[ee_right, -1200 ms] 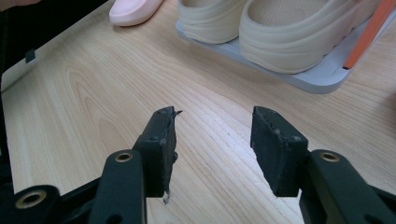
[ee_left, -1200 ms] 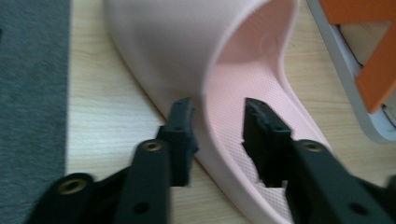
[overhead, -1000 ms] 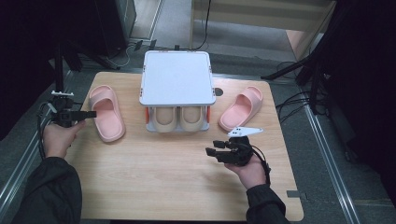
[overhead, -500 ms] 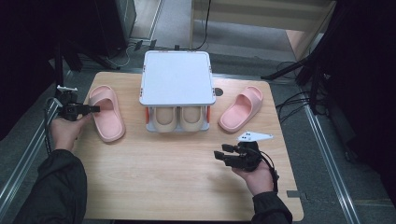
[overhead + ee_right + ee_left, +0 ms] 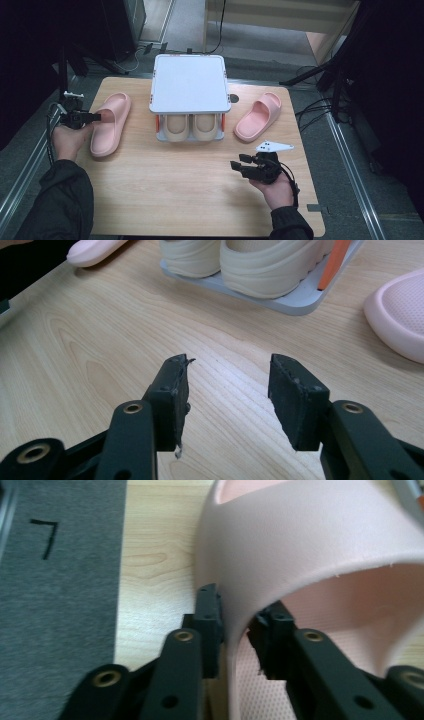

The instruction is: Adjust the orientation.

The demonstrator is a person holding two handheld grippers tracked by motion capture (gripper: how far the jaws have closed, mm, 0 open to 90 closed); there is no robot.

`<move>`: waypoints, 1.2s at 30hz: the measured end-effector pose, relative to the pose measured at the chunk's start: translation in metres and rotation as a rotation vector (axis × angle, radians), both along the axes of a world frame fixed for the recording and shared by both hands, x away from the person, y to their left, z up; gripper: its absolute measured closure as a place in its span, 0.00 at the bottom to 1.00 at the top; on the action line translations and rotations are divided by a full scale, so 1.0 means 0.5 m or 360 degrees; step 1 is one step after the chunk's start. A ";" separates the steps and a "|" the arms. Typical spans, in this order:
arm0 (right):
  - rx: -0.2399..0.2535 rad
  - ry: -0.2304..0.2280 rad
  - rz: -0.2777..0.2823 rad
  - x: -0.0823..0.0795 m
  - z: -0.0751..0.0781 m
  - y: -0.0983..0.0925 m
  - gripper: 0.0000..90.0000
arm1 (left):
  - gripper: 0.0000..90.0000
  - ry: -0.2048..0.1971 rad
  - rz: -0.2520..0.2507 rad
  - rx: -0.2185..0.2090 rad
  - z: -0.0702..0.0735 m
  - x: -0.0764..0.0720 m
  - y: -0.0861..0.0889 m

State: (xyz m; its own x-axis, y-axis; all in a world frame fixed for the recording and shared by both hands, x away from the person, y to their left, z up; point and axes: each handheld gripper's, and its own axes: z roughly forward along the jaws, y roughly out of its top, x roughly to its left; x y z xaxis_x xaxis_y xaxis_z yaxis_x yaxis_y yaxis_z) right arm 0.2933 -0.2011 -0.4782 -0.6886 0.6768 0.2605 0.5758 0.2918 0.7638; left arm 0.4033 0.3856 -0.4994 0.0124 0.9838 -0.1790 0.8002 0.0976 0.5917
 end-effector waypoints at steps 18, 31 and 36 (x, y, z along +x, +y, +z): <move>0.0042 -0.0010 0.0020 0.015 0.005 0.009 0.58 | 0.93 -0.0043 -0.0075 -0.0099 0.061 -0.058 -0.017; 0.0056 -0.0016 0.0121 0.050 0.012 0.046 0.57 | 0.92 -0.0020 -0.0214 -0.0100 0.072 -0.162 -0.080; 0.0063 -0.0009 0.0143 0.059 0.012 0.059 0.57 | 0.93 -0.0041 -0.0294 -0.0122 0.084 -0.214 -0.113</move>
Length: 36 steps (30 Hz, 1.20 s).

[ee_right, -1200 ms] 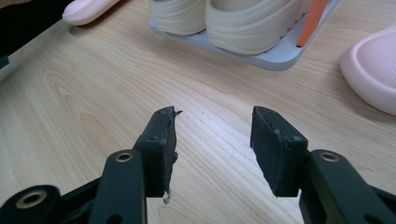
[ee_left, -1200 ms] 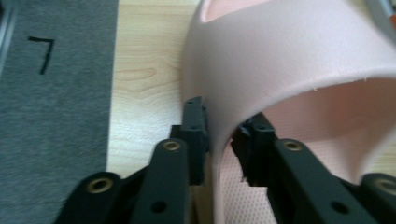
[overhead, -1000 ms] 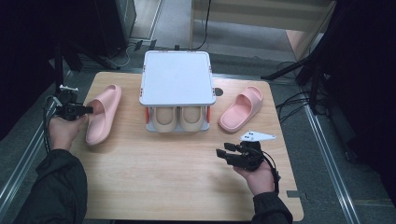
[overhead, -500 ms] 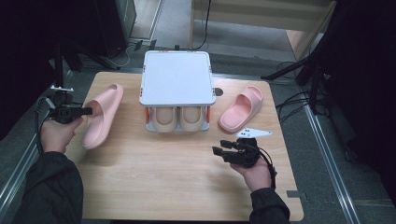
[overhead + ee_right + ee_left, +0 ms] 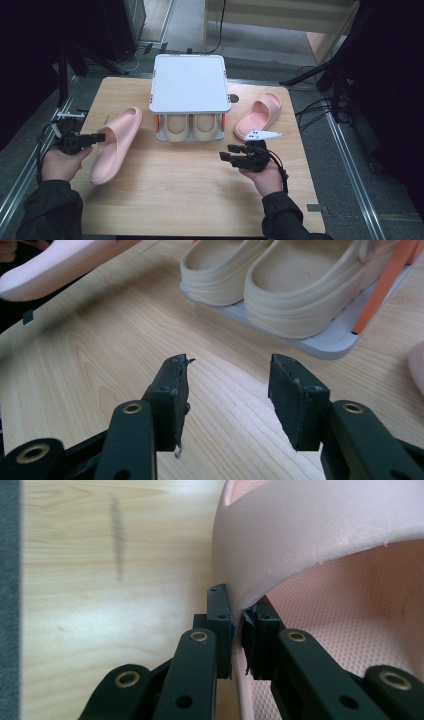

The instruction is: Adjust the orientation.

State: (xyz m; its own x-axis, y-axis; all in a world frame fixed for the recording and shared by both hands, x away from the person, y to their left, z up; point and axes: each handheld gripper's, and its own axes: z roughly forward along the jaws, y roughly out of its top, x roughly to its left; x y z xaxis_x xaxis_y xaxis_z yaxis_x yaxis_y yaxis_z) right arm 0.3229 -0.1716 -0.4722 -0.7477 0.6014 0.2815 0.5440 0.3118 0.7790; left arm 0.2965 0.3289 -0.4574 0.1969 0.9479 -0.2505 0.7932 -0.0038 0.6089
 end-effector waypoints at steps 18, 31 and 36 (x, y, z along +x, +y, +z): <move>-0.0010 -0.0001 0.0031 0.008 0.001 0.020 0.57 | 0.91 -0.0012 -0.0352 -0.0050 -0.015 -0.079 -0.150; -0.0001 0.0022 0.0052 -0.008 -0.006 0.027 0.60 | 0.89 0.0085 -0.0558 0.0007 -0.059 -0.035 -0.244; -0.0004 0.0020 0.0066 -0.017 -0.011 0.034 0.61 | 0.87 0.0109 -0.0584 0.0005 -0.066 -0.022 -0.268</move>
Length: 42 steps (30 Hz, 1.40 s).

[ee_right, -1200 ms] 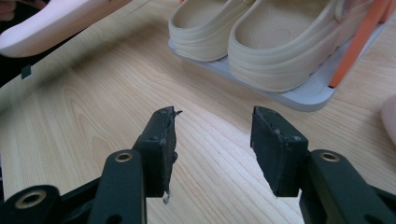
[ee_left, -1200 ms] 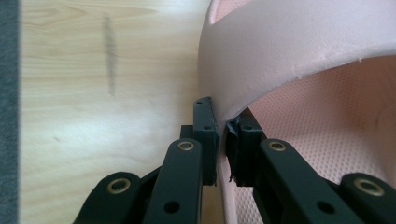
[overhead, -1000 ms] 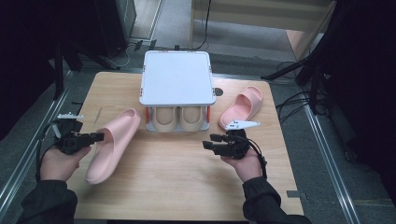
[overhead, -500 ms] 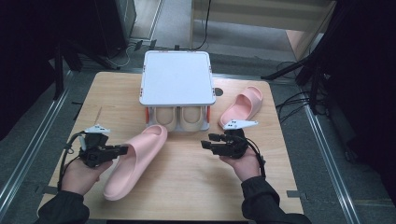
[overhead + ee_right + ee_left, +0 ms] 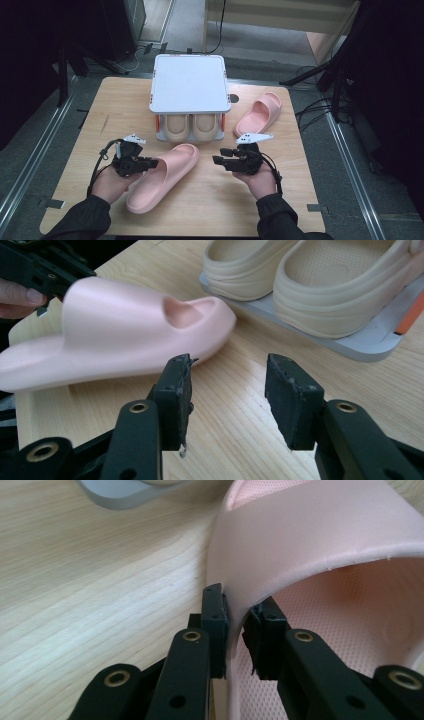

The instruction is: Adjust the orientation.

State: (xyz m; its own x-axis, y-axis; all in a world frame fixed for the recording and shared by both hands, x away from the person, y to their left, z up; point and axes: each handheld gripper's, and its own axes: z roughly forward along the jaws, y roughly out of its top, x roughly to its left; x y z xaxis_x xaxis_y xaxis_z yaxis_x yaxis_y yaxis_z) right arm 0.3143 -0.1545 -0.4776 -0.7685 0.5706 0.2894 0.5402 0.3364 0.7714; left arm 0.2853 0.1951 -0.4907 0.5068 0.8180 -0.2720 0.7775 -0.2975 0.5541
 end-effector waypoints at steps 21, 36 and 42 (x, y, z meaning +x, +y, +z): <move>0.0004 -0.0042 0.0039 -0.036 -0.026 0.055 0.82 | 0.91 -0.0032 -0.0103 -0.0127 0.020 -0.014 0.041; -0.0091 0.0060 0.0189 -0.054 -0.080 0.139 1.00 | 0.96 0.0065 -0.0144 -0.0052 -0.029 0.002 0.028; -0.0119 0.0050 0.0173 -0.044 -0.081 0.144 1.00 | 0.96 0.0073 -0.0154 -0.0073 -0.029 -0.012 0.023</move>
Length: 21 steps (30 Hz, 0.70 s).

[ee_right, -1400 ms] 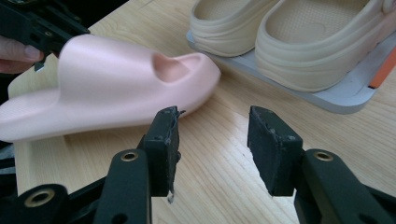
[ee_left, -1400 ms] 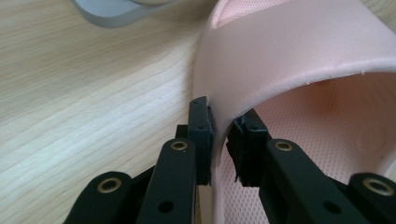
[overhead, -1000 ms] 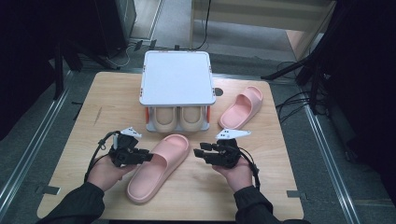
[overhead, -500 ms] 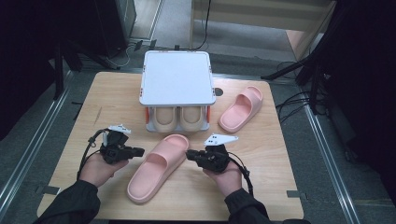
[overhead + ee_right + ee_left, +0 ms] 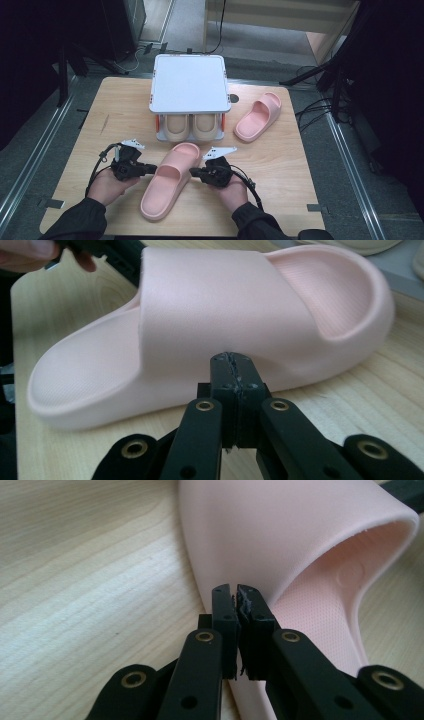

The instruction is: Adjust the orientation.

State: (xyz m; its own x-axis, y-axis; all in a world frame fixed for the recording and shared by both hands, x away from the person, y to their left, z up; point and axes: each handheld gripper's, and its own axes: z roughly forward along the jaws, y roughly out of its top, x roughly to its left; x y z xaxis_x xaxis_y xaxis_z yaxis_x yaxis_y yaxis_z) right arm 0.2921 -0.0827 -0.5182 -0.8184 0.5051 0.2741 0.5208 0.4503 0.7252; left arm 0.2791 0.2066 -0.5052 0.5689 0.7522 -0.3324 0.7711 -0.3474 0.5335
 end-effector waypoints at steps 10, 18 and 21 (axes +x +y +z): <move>-0.0014 0.0008 -0.0071 0.017 0.002 -0.010 0.97 | 0.95 0.0023 -0.0033 -0.0057 -0.001 -0.010 -0.017; -0.0036 -0.0011 -0.0055 0.027 0.005 -0.011 0.94 | 0.88 0.0078 -0.0034 -0.0115 -0.005 -0.006 -0.007; -0.0032 -0.0029 -0.0049 0.028 0.010 -0.015 0.90 | 0.81 0.0042 -0.0018 -0.0092 0.000 -0.006 -0.004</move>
